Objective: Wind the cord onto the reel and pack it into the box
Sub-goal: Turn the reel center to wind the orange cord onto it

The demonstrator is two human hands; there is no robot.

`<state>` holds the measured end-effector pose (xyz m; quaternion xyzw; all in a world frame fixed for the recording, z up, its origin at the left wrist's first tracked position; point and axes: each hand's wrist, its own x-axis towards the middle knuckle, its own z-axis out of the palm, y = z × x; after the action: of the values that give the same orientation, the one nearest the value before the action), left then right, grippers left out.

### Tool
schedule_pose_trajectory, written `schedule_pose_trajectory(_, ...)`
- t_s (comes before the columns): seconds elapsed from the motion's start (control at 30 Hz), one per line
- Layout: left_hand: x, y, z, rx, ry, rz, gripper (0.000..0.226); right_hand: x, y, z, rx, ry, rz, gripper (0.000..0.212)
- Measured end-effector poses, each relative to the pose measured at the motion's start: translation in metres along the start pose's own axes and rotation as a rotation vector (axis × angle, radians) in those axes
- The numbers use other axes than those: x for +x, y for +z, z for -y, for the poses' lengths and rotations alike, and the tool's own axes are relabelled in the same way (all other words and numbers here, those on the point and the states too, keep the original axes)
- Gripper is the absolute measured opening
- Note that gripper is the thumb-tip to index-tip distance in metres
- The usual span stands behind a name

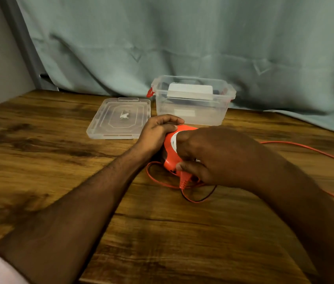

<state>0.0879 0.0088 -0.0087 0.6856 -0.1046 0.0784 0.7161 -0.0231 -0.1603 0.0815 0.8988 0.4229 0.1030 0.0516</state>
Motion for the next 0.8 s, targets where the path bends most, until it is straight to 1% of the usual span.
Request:
schedule_pose_trajectory(0.07, -0.001, 0.000, -0.001, -0.023, -0.004, -0.003, 0.024, 0.001, -0.003, 0.005, -0.099, -0.021, -0.048, 0.027)
schedule_pose_trajectory(0.13, 0.001, 0.000, 0.001, -0.038, -0.001, 0.006, 0.025, 0.001, -0.008, 0.010, -0.117, -0.013, -0.059, 0.034)
schedule_pose_trajectory(0.17, 0.002, 0.000, 0.001, -0.039, 0.000, 0.009, 0.027, 0.001, -0.009, 0.011, -0.129, -0.003, -0.045, 0.035)
schedule_pose_trajectory(0.27, 0.003, -0.001, 0.003, 0.002, 0.000, -0.012, 0.025, 0.004, -0.007, 0.014, -0.168, 0.013, -0.004, 0.024)
schedule_pose_trajectory(0.3, 0.003, -0.001, 0.003, 0.014, 0.002, -0.012, 0.025, 0.005, -0.005, 0.016, -0.178, 0.004, -0.008, 0.024)
schedule_pose_trajectory(0.4, 0.000, 0.000, 0.001, 0.019, -0.001, -0.012, 0.026, 0.009, 0.005, 0.020, -0.258, -0.075, -0.075, 0.038)
schedule_pose_trajectory(0.47, -0.001, -0.002, 0.000, 0.043, 0.005, -0.030, 0.027, 0.012, 0.014, 0.019, -0.266, -0.079, -0.054, 0.035)
schedule_pose_trajectory(0.5, -0.001, -0.002, -0.001, 0.051, 0.000, -0.042, 0.027, 0.012, 0.017, 0.015, -0.205, -0.069, -0.027, 0.034)
schedule_pose_trajectory(0.53, -0.001, -0.003, -0.001, 0.049, -0.009, -0.059, 0.027, 0.012, 0.019, 0.009, -0.080, -0.047, -0.010, 0.030)
schedule_pose_trajectory(0.6, -0.002, -0.003, -0.003, 0.035, -0.018, -0.080, 0.028, 0.014, 0.025, -0.004, 0.248, 0.023, 0.050, 0.018)
schedule_pose_trajectory(0.63, -0.002, -0.003, -0.003, 0.038, -0.011, -0.078, 0.028, 0.015, 0.027, -0.010, 0.396, 0.047, 0.059, 0.017)
schedule_pose_trajectory(0.7, -0.001, -0.002, -0.002, 0.042, 0.006, -0.055, 0.027, 0.012, 0.026, -0.021, 0.619, 0.081, 0.037, 0.020)
schedule_pose_trajectory(0.73, 0.000, -0.002, -0.001, 0.036, 0.006, -0.045, 0.027, 0.010, 0.023, -0.024, 0.710, 0.088, 0.035, 0.020)
schedule_pose_trajectory(0.77, 0.000, -0.002, -0.001, 0.033, -0.001, -0.044, 0.027, 0.007, 0.019, -0.028, 0.735, 0.093, 0.035, 0.021)
schedule_pose_trajectory(0.8, -0.001, -0.002, -0.001, 0.033, -0.007, -0.051, 0.027, 0.005, 0.015, -0.033, 0.697, 0.107, 0.043, 0.026)
